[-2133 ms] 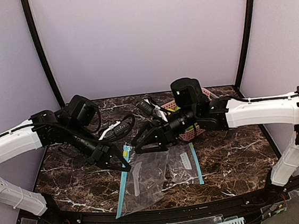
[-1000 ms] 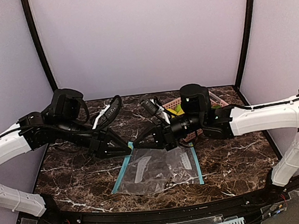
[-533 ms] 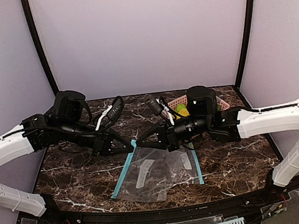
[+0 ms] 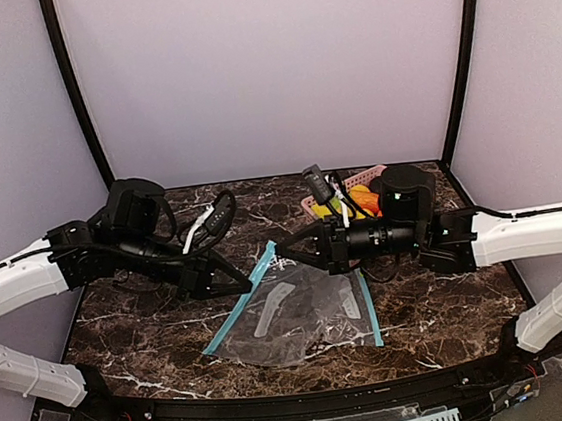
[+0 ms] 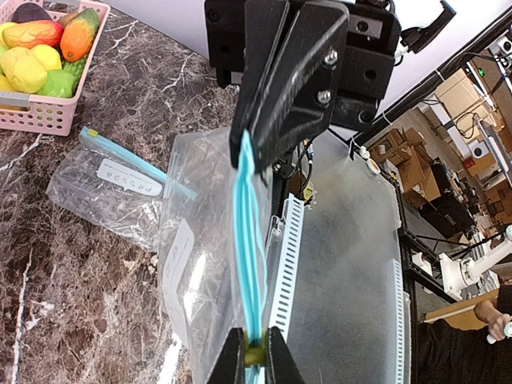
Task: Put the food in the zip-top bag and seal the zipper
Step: Unzip the zipper of the food storage bag.
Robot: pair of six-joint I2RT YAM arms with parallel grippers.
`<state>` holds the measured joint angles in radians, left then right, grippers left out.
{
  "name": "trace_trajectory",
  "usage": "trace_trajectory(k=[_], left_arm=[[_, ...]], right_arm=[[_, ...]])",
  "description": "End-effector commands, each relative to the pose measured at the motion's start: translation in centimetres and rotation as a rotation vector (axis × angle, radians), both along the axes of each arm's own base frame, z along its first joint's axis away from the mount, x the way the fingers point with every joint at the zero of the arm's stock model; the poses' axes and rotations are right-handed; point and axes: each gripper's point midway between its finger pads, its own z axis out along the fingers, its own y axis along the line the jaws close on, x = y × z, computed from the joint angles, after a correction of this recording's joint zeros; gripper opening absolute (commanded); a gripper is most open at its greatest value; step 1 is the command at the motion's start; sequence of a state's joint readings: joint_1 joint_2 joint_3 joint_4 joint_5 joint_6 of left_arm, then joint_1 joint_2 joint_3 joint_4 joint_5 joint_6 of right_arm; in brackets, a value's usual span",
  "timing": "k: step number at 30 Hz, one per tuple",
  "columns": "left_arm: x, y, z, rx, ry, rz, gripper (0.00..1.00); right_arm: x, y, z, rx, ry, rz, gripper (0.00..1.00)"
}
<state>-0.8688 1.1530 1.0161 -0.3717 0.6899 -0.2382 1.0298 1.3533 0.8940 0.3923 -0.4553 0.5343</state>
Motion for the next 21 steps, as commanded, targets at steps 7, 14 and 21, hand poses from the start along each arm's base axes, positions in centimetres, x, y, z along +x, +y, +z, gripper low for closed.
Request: trace_trajectory(k=[7, 14, 21], left_arm=[[-1.5, 1.6, -4.0, 0.126, 0.068, -0.025, 0.01], [-1.6, 1.9, -5.1, 0.154, 0.078, -0.023, 0.01], [-1.6, 2.0, -5.6, 0.169, 0.077, -0.023, 0.01]], right_arm=[[5.8, -4.2, 3.7, 0.059, -0.078, -0.28, 0.0], [8.1, -6.5, 4.8, 0.032, -0.119, -0.399, 0.0], [9.8, -7.8, 5.3, 0.027, -0.125, -0.452, 0.0]])
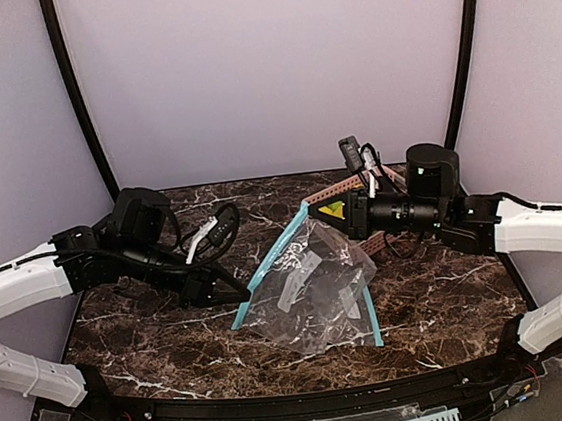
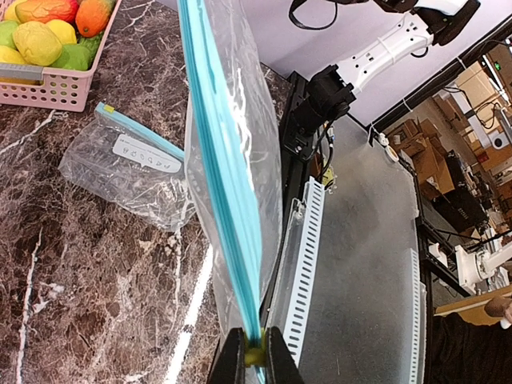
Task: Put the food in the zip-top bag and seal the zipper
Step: Unzip the zipper of the food storage bag.
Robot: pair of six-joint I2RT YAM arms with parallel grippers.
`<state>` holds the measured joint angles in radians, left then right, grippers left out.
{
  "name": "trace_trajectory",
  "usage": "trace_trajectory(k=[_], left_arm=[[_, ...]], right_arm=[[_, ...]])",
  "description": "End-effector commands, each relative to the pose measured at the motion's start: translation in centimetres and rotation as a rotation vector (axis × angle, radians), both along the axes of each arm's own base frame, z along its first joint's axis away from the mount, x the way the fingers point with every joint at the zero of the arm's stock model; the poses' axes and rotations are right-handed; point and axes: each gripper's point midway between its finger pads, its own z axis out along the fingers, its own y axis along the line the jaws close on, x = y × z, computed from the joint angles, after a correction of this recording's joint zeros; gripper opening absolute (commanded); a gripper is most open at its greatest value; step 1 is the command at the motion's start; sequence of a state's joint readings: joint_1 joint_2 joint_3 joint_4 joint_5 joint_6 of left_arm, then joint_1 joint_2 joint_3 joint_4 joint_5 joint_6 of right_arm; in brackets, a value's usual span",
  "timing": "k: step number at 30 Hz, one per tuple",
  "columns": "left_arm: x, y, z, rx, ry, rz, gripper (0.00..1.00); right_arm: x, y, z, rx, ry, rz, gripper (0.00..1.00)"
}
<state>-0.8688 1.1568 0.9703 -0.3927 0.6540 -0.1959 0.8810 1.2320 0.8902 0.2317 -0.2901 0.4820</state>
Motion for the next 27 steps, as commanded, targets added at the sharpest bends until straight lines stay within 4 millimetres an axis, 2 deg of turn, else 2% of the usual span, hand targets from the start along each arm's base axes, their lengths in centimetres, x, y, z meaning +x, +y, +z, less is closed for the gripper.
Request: trace_trajectory(k=[1, 14, 18, 19, 20, 21, 22, 23, 25, 27], left_arm=[[-1.7, 1.4, -3.1, 0.108, 0.087, -0.03, 0.01], [-1.7, 1.9, -4.4, 0.153, 0.092, -0.024, 0.01], [-0.9, 2.0, -4.5, 0.17, 0.061, 0.014, 0.01], [0.1, 2.3, -4.7, 0.193, 0.026, 0.059, 0.01], [0.7, 2.6, -4.5, 0.202, -0.003, 0.093, 0.01], [2.4, 3.4, -4.8, 0.25, -0.067, 0.177, 0.01], [3.3, 4.0, -4.5, 0.269, -0.11, 0.228, 0.01], [5.1, 5.2, -4.7, 0.321, -0.179, 0.325, 0.01], [7.3, 7.1, -4.1, 0.378, -0.278, 0.453, 0.01], [8.8, 8.5, -3.4, 0.416, -0.351, 0.541, 0.01]], right_arm=[[3.0, -2.2, 4.4, 0.074, -0.1, -0.145, 0.0], [4.8, -3.6, 4.6, 0.069, -0.103, -0.181, 0.0], [4.7, -2.8, 4.2, 0.056, -0.099, -0.137, 0.0], [4.7, -2.4, 4.1, 0.047, -0.094, -0.118, 0.1], [4.7, -1.9, 3.6, 0.035, -0.085, -0.094, 0.33], [4.6, -1.5, 3.3, 0.029, -0.078, -0.073, 0.57], [4.7, -1.3, 2.8, 0.023, -0.062, -0.067, 0.75], [4.9, -1.2, 2.4, 0.019, -0.046, -0.071, 0.86], [5.3, -1.0, 1.4, 0.011, -0.012, -0.082, 0.96], [5.8, -1.0, 0.6, 0.008, 0.034, -0.112, 0.99]])
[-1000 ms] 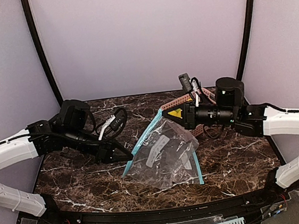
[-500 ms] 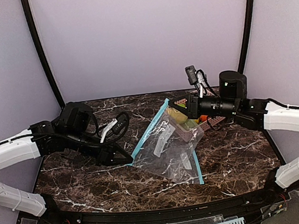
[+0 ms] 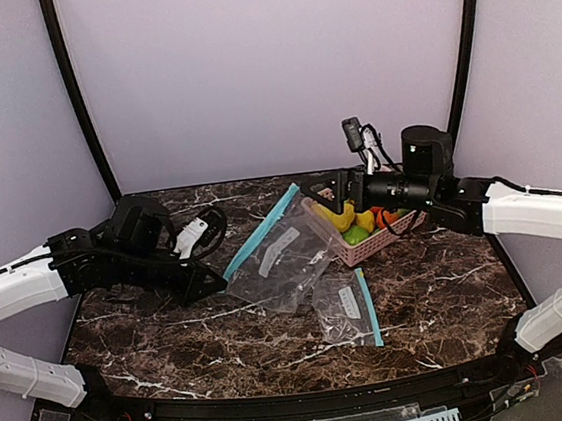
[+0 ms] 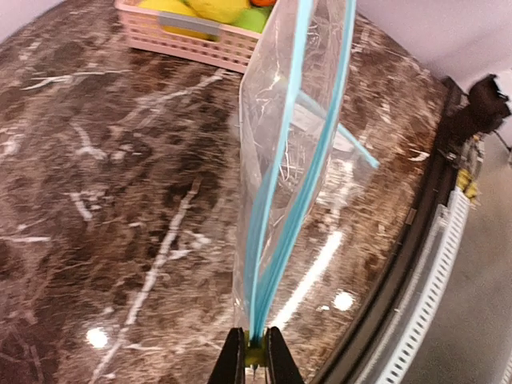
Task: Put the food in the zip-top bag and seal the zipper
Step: Unzip the zipper of the food storage bag, then pass from the left arm to the right
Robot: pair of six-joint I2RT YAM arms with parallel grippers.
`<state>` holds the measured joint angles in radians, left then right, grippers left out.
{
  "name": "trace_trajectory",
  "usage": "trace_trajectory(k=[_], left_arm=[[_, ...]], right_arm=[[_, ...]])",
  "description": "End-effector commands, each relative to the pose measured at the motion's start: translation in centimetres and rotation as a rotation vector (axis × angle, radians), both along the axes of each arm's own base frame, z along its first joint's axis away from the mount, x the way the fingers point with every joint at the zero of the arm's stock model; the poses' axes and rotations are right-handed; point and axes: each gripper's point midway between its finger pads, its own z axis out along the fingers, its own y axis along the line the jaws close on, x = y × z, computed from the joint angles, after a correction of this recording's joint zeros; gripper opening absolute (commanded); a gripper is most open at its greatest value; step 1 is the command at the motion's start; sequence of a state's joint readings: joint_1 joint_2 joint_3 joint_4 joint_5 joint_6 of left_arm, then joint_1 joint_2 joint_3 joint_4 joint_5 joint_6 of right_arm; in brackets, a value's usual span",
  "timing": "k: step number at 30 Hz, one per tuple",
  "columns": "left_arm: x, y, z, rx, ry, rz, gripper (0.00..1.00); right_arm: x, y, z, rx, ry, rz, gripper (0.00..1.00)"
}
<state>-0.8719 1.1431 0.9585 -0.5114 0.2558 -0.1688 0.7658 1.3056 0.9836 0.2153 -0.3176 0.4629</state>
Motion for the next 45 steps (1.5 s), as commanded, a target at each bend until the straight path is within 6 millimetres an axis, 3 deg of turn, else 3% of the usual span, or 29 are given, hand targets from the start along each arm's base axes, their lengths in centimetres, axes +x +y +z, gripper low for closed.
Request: trace_trajectory(k=[1, 4, 8, 16, 23, 28, 36, 45], left_arm=[[4.6, 5.0, 0.9, 0.177, -0.228, 0.275, 0.01], [6.1, 5.9, 1.0, 0.241, -0.274, 0.339, 0.01], [6.9, 5.4, 0.2, 0.264, -0.263, 0.36, 0.01], [6.9, 3.1, -3.0, 0.231, -0.162, 0.363, 0.01], [6.7, 1.9, -4.4, 0.208, -0.121, 0.361, 0.01], [6.6, 1.5, -4.9, 0.203, -0.108, 0.355, 0.01], [6.4, 1.0, -5.4, 0.192, -0.093, 0.351, 0.01], [6.4, 0.8, -5.6, 0.178, -0.076, 0.361, 0.01]], right_arm=[[1.3, 0.3, -1.1, 0.009, 0.077, -0.048, 0.98], [2.0, 0.6, -2.7, 0.002, 0.17, -0.104, 0.99], [1.5, 2.5, -4.5, -0.015, 0.251, -0.136, 0.97], [0.7, 8.0, -8.9, -0.028, 0.4, -0.094, 0.87], [0.9, 11.0, -10.7, -0.042, 0.45, -0.072, 0.79], [1.1, 11.7, -10.5, -0.033, 0.459, -0.06, 0.78], [2.5, 11.7, -12.2, -0.093, 0.485, -0.141, 0.75], [2.9, 11.4, -13.6, -0.123, 0.496, -0.175, 0.44]])
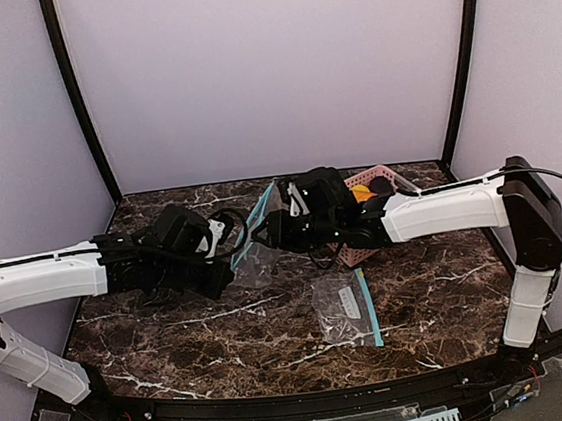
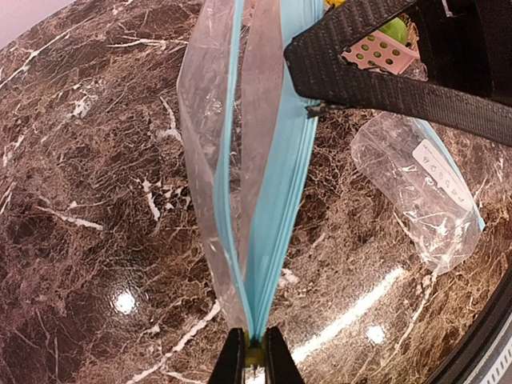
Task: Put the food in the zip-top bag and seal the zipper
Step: Pass from the left arm to the right, then pass from the right arm to the left
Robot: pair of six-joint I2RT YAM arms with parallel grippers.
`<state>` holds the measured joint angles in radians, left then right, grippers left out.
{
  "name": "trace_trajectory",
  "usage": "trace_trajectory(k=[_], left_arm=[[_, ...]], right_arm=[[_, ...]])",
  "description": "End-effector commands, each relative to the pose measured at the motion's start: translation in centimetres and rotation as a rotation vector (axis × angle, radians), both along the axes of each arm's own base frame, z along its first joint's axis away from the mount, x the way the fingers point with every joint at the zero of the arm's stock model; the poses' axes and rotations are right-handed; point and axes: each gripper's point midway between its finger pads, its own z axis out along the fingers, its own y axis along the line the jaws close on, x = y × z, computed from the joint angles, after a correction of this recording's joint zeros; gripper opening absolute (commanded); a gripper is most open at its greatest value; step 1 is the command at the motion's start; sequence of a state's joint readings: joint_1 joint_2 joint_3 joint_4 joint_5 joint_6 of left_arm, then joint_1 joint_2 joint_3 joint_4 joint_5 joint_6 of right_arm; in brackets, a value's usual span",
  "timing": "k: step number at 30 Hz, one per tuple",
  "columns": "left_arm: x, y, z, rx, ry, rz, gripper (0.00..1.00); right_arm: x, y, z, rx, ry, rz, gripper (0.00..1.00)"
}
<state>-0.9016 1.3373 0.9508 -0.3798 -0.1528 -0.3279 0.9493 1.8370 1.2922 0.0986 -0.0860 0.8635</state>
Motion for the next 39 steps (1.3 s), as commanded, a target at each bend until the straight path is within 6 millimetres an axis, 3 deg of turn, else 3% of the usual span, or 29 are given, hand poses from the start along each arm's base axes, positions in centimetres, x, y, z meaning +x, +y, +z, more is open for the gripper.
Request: trace_trajectory(k=[1, 4, 7, 8, 11, 13, 15, 18, 25, 28, 33, 39], left_arm=[[-0.5, -0.2, -0.8, -0.009, 0.026, -0.003, 0.01], [-0.7, -0.6, -0.8, -0.018, 0.027, -0.023, 0.01], [-1.0, -1.0, -0.5, -0.038, 0.024, -0.049, 0.01], [-1.2, -1.2, -0.4, -0.049, 0.031, -0.062, 0.05], [-1.5, -1.6, 0.5, -0.095, 0.032, -0.07, 0.29], [-1.4, -1.8, 1.6, -0.134, 0.027, -0.058, 0.56], [-1.2, -1.9, 2.8, -0.172, 0.021, -0.045, 0.7], [-0.3, -2.2, 4.7, -0.228, 0.015, -0.018, 0.8], [3.4, -3.0, 6.4, -0.376, 0.05, 0.043, 0.74], [4.7, -3.8, 6.3, -0.379, 0.052, 0.046, 0.73], [6.1, -5.7, 7.0, -0.4, 0.046, 0.021, 0.74], [7.5, -6.4, 7.2, -0.385, 0.011, 0.022, 0.74]], right_arm=[[0.0, 0.1, -0.1, -0.011, -0.01, -0.014, 0.39], [0.1, 0.1, -0.5, -0.017, -0.009, -0.02, 0.3], [0.2, 0.1, -0.8, -0.021, -0.011, -0.019, 0.15], [0.2, 0.1, -0.8, -0.021, -0.016, -0.017, 0.09], [0.0, 0.1, -0.2, -0.007, -0.043, 0.004, 0.0], [-0.3, 0.1, 0.4, 0.007, -0.072, 0.028, 0.0], [-0.6, 0.0, 0.9, 0.013, -0.096, 0.048, 0.0], [-1.1, -0.1, 1.1, 0.005, -0.123, 0.083, 0.0], [-2.1, -0.5, 1.3, -0.002, -0.136, 0.119, 0.0], [-2.4, -0.6, 1.4, -0.005, -0.14, 0.125, 0.0], [-2.6, -0.6, 1.4, -0.014, -0.147, 0.133, 0.0], [-2.8, -0.5, 1.5, -0.022, -0.158, 0.142, 0.0]])
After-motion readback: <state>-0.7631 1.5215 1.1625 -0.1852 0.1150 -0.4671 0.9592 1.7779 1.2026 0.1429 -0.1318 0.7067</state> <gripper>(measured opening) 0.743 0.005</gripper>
